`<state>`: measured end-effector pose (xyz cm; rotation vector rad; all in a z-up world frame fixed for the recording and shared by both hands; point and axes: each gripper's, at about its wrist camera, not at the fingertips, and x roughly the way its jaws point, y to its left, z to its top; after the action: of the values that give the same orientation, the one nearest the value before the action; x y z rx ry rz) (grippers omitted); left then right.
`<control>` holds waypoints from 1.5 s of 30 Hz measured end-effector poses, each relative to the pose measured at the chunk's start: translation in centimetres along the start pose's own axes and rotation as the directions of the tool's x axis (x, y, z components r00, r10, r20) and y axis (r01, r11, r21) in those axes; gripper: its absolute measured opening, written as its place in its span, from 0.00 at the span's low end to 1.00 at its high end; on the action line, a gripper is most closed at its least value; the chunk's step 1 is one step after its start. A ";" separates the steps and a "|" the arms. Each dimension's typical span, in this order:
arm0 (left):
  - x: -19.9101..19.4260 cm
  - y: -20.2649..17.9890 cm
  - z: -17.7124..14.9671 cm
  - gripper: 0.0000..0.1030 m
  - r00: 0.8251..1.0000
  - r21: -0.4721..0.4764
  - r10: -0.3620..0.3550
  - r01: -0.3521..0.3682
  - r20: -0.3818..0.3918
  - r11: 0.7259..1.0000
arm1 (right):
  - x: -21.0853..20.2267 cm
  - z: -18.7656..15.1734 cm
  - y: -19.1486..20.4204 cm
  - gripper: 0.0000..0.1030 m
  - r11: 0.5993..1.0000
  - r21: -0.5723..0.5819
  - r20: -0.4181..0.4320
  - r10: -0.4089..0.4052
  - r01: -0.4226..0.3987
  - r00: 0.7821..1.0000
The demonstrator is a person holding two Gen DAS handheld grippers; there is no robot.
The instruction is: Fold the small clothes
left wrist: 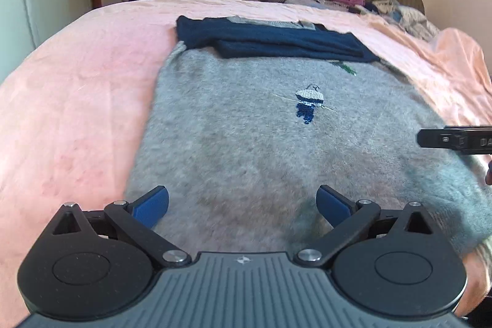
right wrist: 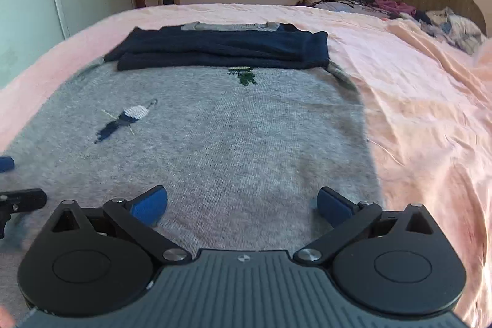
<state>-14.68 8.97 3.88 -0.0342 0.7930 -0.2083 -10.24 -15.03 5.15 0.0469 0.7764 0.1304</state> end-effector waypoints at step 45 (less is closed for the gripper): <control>7.2 10.3 18.5 0.09 0.852 -0.339 -0.477 0.523 0.215 0.782 | -0.7 10.6 -17.6 0.11 0.680 0.475 0.232 0.516 -0.559 0.825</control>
<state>5.15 16.72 10.62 -0.6392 0.6822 -0.5507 -1.52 -32.49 11.62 0.8168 0.6787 0.4769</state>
